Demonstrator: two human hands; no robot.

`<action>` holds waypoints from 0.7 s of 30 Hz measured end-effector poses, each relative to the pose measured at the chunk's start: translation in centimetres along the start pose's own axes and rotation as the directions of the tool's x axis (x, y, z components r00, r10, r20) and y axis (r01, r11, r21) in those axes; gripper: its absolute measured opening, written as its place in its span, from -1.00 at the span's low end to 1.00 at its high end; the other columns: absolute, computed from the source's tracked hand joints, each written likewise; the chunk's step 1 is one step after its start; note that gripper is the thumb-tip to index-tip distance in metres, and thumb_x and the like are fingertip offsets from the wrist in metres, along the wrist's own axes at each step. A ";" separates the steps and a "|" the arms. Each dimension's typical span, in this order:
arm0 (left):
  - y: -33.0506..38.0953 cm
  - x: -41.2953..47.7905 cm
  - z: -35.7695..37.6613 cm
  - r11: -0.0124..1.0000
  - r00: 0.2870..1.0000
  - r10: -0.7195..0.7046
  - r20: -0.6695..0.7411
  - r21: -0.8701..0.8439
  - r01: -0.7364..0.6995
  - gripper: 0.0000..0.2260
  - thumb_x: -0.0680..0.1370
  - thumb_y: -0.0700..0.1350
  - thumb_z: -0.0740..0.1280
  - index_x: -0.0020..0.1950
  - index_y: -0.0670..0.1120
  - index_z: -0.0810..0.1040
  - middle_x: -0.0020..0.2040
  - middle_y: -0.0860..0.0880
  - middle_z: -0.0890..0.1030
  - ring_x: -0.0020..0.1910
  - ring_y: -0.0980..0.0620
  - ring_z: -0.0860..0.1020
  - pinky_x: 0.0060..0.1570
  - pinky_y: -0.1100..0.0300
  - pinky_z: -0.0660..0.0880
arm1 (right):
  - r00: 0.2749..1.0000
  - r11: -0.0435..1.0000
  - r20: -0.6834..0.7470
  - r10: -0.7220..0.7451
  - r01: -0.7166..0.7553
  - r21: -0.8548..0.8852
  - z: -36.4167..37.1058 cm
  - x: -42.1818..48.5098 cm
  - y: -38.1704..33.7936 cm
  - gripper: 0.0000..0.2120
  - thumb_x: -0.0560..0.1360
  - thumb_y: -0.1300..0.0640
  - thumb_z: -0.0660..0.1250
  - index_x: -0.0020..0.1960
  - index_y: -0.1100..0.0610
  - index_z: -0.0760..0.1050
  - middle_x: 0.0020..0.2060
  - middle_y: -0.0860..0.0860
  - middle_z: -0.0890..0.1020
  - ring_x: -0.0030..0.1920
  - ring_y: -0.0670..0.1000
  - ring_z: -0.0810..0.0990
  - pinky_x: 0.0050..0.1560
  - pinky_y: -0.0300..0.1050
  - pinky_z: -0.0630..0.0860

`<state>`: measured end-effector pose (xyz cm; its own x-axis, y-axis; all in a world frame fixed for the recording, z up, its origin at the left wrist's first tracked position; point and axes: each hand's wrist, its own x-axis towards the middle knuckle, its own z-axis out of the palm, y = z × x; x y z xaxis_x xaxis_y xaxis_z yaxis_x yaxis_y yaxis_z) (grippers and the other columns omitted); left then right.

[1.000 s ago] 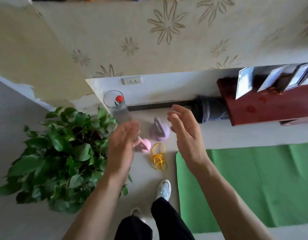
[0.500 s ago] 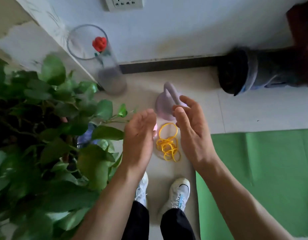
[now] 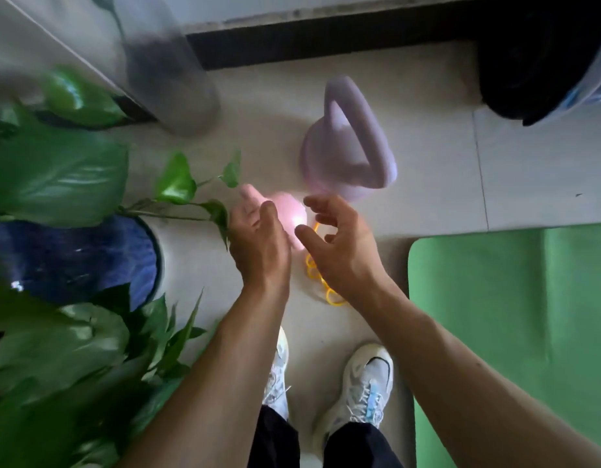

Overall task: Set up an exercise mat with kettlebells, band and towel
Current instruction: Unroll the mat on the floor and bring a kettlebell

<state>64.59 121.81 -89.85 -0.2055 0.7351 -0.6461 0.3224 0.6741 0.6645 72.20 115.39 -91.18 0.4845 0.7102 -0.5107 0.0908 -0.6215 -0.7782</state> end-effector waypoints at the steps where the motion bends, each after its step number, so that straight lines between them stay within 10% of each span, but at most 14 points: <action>1: -0.4 0.7 0.2 1.000 1.000 -0.011 0.002 0.003 0.011 -0.72 0.50 -0.02 0.25 0.18 -0.02 0.53 0.08 0.03 0.66 0.09 -0.05 0.64 0.21 -0.07 0.57 | 1.000 1.000 -0.015 0.009 -0.009 -0.013 0.5 0.6 0.4 -0.63 0.49 0.14 0.45 0.29 0.03 0.54 0.19 -0.06 0.64 0.18 -0.05 0.58 0.13 -0.18 0.48; 21: -3.1 7.5 2.6 0.994 0.998 -0.062 0.010 0.090 0.061 -0.70 0.67 -0.04 0.24 -0.01 -0.22 0.65 -0.15 -0.17 0.70 -0.32 -0.06 0.61 -0.63 0.34 0.40 | 0.989 0.973 0.073 0.132 -0.115 -0.199 5.4 5.9 3.7 -0.56 0.60 -0.16 0.32 -0.16 0.23 0.55 -0.25 0.19 0.68 -0.26 0.20 0.58 -0.18 0.14 0.59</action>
<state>64.46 125.04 -97.80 -0.2154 0.6913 -0.6897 0.3911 0.7082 0.5877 70.66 119.07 -98.99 0.4276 0.6444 -0.6340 0.2059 -0.7523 -0.6258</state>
